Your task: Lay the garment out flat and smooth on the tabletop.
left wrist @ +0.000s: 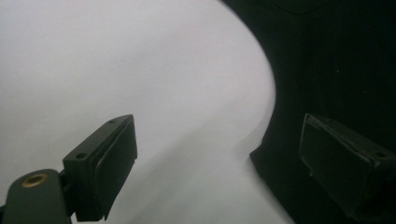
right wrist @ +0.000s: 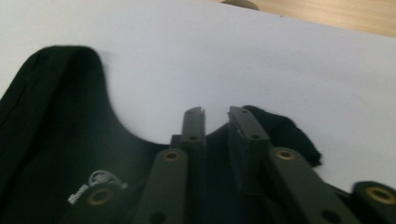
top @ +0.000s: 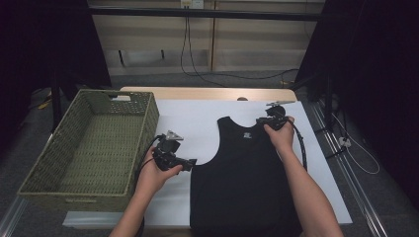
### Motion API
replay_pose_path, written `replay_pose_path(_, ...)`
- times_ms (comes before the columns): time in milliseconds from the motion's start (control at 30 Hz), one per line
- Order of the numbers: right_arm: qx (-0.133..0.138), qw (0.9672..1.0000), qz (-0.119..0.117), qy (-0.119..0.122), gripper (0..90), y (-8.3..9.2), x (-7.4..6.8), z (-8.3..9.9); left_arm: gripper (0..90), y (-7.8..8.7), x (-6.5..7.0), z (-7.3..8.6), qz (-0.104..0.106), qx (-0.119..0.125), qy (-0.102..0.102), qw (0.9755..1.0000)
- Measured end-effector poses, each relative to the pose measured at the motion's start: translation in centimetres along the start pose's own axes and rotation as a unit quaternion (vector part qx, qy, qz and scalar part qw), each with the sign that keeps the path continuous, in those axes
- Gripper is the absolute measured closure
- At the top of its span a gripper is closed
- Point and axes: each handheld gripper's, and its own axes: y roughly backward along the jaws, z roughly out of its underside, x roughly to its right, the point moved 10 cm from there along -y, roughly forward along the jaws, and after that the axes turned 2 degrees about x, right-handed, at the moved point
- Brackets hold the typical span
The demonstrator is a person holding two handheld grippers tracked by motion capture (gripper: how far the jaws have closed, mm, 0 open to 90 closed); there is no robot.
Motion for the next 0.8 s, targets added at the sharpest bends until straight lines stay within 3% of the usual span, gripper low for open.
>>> replay_pose_path(167,-0.006,0.9999,-0.008,-0.001,52.5,0.4,-1.2,-0.1,11.6,-0.1,0.1,0.0,0.001,-0.001,-0.003,1.0)
replay_pose_path(367,0.011,0.9995,-0.014,-0.027,36.8,2.1,0.0,0.3,11.1,-0.3,-0.1,-0.3,-0.001,-0.001,-0.003,1.0)
replay_pose_path(567,0.027,0.9979,-0.014,-0.057,22.1,3.8,1.4,1.0,10.5,-1.5,0.0,-1.3,0.011,-0.002,0.0,0.9999)
replay_pose_path(800,0.021,0.9981,-0.013,-0.057,11.4,4.7,1.9,2.2,10.3,-2.6,0.0,-2.5,0.014,-0.007,0.0,0.9999)
